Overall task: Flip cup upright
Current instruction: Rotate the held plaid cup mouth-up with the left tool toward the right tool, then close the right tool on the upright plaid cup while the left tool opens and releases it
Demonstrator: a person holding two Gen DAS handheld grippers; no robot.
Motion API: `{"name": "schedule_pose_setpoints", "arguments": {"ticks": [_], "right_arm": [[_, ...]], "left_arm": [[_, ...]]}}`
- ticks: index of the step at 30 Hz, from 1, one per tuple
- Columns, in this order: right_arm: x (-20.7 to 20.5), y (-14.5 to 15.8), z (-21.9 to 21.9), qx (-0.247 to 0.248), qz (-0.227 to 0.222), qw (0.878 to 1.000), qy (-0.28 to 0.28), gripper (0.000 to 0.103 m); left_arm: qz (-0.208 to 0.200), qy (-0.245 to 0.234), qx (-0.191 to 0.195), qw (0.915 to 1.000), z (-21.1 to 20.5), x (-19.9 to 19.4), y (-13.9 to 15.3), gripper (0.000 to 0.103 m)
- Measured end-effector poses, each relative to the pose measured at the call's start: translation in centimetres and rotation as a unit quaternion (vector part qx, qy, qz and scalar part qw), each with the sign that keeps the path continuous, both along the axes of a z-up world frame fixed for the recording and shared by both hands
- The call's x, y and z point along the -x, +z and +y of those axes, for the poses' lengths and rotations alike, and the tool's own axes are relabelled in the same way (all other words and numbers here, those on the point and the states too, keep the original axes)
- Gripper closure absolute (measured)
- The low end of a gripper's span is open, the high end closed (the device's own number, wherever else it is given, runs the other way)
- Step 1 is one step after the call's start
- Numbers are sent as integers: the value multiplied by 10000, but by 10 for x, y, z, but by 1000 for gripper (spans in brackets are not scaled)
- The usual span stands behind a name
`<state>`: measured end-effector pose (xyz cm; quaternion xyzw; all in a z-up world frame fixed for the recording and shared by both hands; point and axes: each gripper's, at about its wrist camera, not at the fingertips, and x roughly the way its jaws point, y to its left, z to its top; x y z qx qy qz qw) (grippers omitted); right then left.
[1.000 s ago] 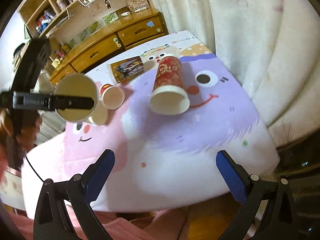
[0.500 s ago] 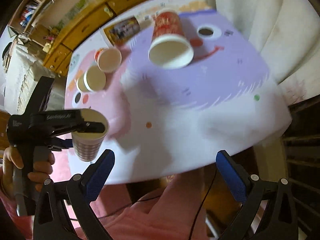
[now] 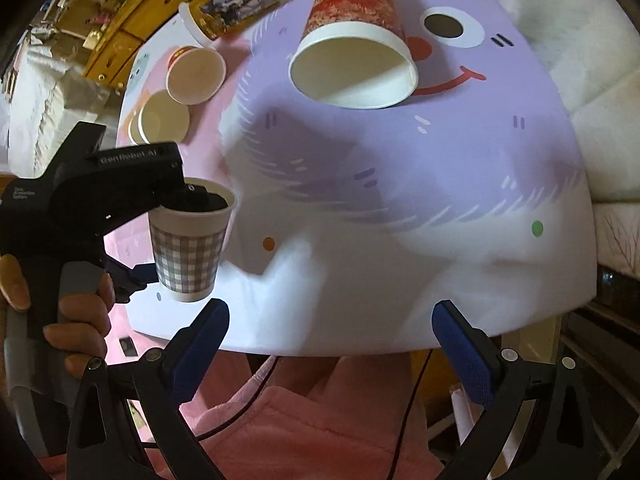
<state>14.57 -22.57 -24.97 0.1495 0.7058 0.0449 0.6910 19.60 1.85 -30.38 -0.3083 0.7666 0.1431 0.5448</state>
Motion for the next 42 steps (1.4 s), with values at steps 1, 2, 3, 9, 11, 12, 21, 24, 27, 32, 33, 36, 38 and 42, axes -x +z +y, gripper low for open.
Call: {"name": "schedule_pose_setpoints", "arguments": {"ticks": [1, 2, 3, 9, 11, 12, 21, 24, 27, 32, 33, 36, 38, 42], "right_arm": [[-4, -3, -1, -35, 24, 10000, 28, 0], [-8, -6, 0, -80, 64, 9999, 82, 0], [-11, -8, 1, -100, 97, 9998, 125, 0], [-23, -19, 10, -226, 305, 9983, 434, 0], [-25, -19, 13, -259, 341, 9978, 515, 0], [-27, -19, 14, -265, 363, 9975, 549, 0], [-44, -19, 29, -332, 426, 9959, 731, 0], [-47, -19, 31, -376, 466, 9953, 764, 0], [-51, -21, 33, -431, 502, 9948, 777, 0], [-57, -29, 43, -573, 602, 9933, 804, 0], [-58, -31, 45, -605, 620, 9930, 803, 0], [-59, -34, 50, -661, 657, 9924, 803, 0], [-58, -34, 54, -682, 644, 9923, 812, 0], [-55, -34, 66, -672, 592, 9924, 847, 0]], "left_arm": [[24, 74, 14, 10000, 2, 2, -1, 20], [33, 149, 29, 9999, 3, 3, -1, 20], [55, 216, 43, 9997, 6, 4, -2, 20], [155, 439, 92, 9989, 26, 13, -7, 20], [192, 456, 166, 9986, 25, 12, -8, 20], [208, 472, 227, 9984, 26, 14, -9, 20], [257, 585, 384, 9972, 37, 30, -4, 15], [230, 594, 456, 9969, 41, 34, 3, 14], [180, 631, 497, 9966, 46, 33, 15, 14], [71, 698, 576, 9959, 46, 32, 35, 13], [64, 719, 610, 9955, 48, 30, 32, 13], [63, 808, 734, 9940, 53, 16, 29, 12], [36, 818, 784, 9936, 58, 15, 28, 10], [-128, 765, 889, 9930, 61, 9, 28, 3]]}}
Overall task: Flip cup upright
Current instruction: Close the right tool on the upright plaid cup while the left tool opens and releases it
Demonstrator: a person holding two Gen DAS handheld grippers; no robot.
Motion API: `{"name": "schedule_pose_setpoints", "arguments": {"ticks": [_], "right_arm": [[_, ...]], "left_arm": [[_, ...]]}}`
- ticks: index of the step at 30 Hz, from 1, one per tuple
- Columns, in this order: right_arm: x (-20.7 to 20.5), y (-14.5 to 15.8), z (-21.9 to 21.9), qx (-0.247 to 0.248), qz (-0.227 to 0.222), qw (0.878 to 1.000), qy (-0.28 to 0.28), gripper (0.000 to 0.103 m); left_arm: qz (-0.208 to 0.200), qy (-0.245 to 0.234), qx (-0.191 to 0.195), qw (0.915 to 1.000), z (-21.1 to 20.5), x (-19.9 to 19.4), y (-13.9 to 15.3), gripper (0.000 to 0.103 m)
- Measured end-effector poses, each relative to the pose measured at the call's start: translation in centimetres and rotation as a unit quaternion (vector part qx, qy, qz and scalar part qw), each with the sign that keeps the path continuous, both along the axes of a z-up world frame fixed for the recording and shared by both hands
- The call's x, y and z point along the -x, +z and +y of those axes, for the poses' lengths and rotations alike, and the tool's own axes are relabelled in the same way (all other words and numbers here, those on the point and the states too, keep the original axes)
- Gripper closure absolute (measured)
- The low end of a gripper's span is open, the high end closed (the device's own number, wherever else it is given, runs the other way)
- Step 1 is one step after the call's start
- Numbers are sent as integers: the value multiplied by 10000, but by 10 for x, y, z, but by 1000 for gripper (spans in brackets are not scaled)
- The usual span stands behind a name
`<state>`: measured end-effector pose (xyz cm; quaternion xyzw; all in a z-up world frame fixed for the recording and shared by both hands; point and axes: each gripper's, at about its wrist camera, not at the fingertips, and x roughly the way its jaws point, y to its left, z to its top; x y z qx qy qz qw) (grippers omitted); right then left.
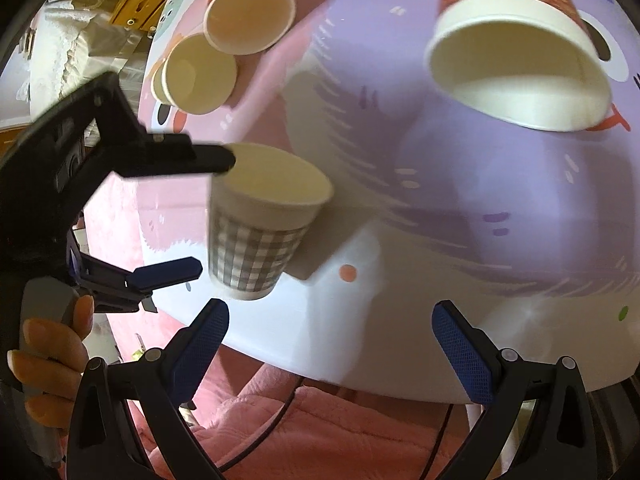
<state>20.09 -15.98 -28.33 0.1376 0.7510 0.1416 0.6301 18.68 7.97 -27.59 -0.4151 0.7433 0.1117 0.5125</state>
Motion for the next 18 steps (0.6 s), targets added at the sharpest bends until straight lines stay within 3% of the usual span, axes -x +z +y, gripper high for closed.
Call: {"name": "schedule_pose_setpoints", "arguments": {"ticks": [10, 18], "right_arm": [[7, 6, 21, 108, -141, 9975, -677, 0], [15, 6, 28, 226, -226, 9861, -1633, 0]], "left_arm": [[-384, -892, 169, 9951, 10, -32, 10, 3], [-925, -1965, 67, 9761, 39, -51, 32, 3]]}}
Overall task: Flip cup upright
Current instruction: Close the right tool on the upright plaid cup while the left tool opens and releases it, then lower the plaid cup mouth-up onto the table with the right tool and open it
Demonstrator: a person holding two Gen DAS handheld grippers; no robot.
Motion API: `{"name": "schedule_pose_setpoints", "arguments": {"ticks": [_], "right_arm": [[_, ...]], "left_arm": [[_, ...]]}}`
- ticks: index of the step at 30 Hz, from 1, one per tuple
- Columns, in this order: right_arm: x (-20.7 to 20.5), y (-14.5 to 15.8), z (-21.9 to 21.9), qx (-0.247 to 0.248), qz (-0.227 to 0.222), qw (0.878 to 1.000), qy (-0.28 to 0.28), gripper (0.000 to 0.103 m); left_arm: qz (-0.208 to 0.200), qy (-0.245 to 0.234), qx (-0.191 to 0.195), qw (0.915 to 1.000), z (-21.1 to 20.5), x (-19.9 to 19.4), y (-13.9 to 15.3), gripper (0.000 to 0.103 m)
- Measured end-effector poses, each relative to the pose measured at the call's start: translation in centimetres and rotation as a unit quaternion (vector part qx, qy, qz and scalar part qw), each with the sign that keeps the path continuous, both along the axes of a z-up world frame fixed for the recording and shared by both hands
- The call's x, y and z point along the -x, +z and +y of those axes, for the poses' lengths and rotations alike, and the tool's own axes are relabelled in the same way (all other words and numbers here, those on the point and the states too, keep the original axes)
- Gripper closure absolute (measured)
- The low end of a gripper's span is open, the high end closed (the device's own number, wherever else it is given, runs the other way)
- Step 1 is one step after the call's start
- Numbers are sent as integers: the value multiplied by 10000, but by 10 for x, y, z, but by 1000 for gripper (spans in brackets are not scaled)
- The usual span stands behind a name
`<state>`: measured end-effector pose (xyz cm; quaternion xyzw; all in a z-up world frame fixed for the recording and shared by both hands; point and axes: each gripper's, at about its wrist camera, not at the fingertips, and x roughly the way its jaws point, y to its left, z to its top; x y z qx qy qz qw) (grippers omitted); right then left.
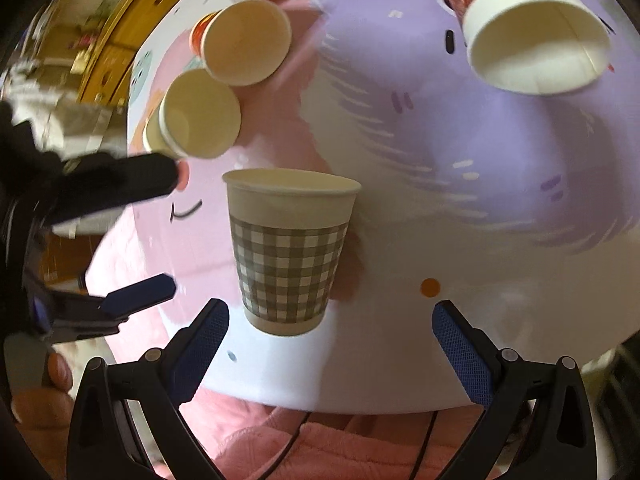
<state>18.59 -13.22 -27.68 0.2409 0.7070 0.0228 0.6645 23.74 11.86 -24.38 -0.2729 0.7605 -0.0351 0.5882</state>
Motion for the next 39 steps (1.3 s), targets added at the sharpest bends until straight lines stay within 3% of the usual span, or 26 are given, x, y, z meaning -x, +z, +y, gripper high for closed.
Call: {"name": "schedule_pose_setpoints", "arguments": {"ticks": [7, 14, 22, 25, 30, 34, 38, 39], "right_arm": [[13, -5, 4, 128, -216, 9975, -655, 0], [10, -5, 5, 588, -510, 9934, -845, 1], [0, -8, 18, 816, -724, 9914, -727, 39], [2, -6, 19, 882, -848, 9903, -658, 41], [10, 8, 17, 924, -1497, 9829, -536, 42], [28, 29, 13, 1106, -2409, 9639, -244, 42], [58, 42, 10, 1508, -3529, 9231, 243, 42], [66, 43, 10, 1640, -3831, 9082, 392, 42]], "left_arm": [[-592, -778, -130, 9951, 20, -6, 14, 3], [-999, -988, -110, 9900, 59, 0, 28, 3], [-1080, -1108, -101, 9879, 72, 13, 23, 3], [-1090, -1141, -69, 9874, 67, 22, 19, 3], [-1227, -1123, -107, 9860, 55, 38, 21, 3], [-1629, -1011, -124, 9814, 41, 56, 26, 3], [-1988, -592, -164, 9781, 34, 79, 28, 3], [-2067, -410, -145, 9774, 32, 88, 27, 3]]}}
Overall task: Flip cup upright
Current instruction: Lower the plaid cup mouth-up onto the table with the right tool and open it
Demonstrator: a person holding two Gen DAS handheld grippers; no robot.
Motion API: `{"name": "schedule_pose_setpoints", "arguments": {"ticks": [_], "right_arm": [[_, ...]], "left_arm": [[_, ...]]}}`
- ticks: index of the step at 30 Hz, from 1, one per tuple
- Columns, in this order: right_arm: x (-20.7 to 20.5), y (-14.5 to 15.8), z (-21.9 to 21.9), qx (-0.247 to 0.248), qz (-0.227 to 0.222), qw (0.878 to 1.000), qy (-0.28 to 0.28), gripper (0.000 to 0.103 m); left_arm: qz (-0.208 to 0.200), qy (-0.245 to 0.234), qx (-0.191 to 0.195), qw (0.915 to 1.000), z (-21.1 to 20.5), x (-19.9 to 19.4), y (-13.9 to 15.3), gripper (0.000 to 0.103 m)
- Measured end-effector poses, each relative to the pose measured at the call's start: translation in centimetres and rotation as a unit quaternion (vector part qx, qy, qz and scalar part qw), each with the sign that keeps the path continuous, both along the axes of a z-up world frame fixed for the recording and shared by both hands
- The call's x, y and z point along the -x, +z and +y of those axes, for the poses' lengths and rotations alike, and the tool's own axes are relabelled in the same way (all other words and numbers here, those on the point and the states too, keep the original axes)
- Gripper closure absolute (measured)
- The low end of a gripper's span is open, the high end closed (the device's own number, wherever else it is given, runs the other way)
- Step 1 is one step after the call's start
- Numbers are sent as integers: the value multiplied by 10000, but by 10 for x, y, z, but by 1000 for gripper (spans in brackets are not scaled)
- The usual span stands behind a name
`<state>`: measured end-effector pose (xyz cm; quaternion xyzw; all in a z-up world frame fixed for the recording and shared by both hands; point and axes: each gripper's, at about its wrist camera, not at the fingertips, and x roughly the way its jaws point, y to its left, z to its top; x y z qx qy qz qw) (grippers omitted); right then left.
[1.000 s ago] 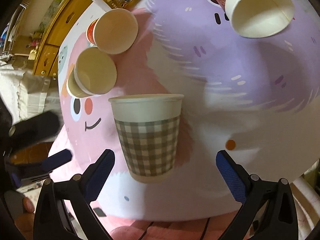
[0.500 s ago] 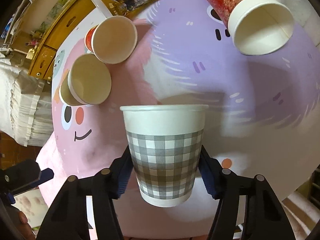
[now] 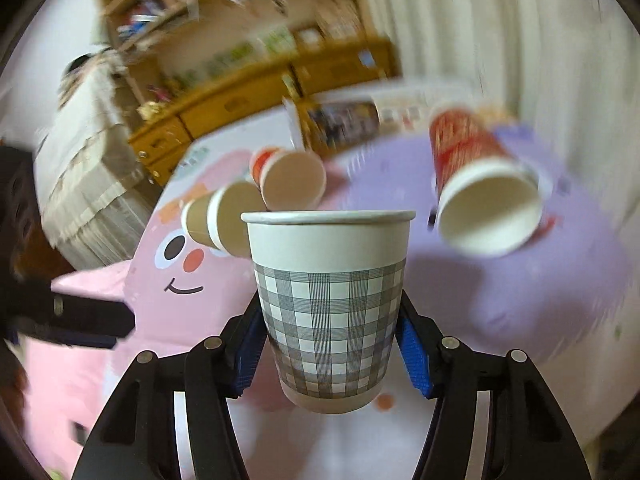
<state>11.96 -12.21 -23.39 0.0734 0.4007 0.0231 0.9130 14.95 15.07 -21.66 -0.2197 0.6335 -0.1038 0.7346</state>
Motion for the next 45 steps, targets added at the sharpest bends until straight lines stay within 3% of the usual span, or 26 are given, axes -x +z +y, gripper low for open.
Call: {"name": "schedule_pose_setpoints", "arguments": {"ticks": [3, 8, 12, 20, 24, 28, 37, 45], "right_arm": [[22, -6, 0, 431, -608, 9965, 369, 42], [46, -22, -4, 739, -1178, 9895, 387, 42], [53, -34, -7, 793, -1469, 9856, 258, 42], [54, -50, -12, 549, -1475, 9870, 340, 42], [55, -51, -13, 388, -1351, 9889, 484, 42], [58, -55, -11, 368, -1299, 9894, 543, 42], [79, -67, -4, 535, -1516, 9855, 549, 41], [93, -78, -10, 500, -1206, 9898, 576, 36]], "left_arm": [[82, 304, 36, 9995, -4, 20, -7, 3], [59, 929, 242, 9954, 0, 60, -18, 3], [5, 1194, -5, 9928, -4, 84, -24, 3], [114, 1519, 54, 9883, -5, 98, -34, 3], [-108, 1543, -286, 9875, -13, 94, -28, 3], [-183, 1587, -322, 9866, -15, 90, -26, 3], [-403, 1456, -346, 9879, -16, 81, -15, 3], [-560, 1091, -321, 9919, -30, 86, 0, 3]]}}
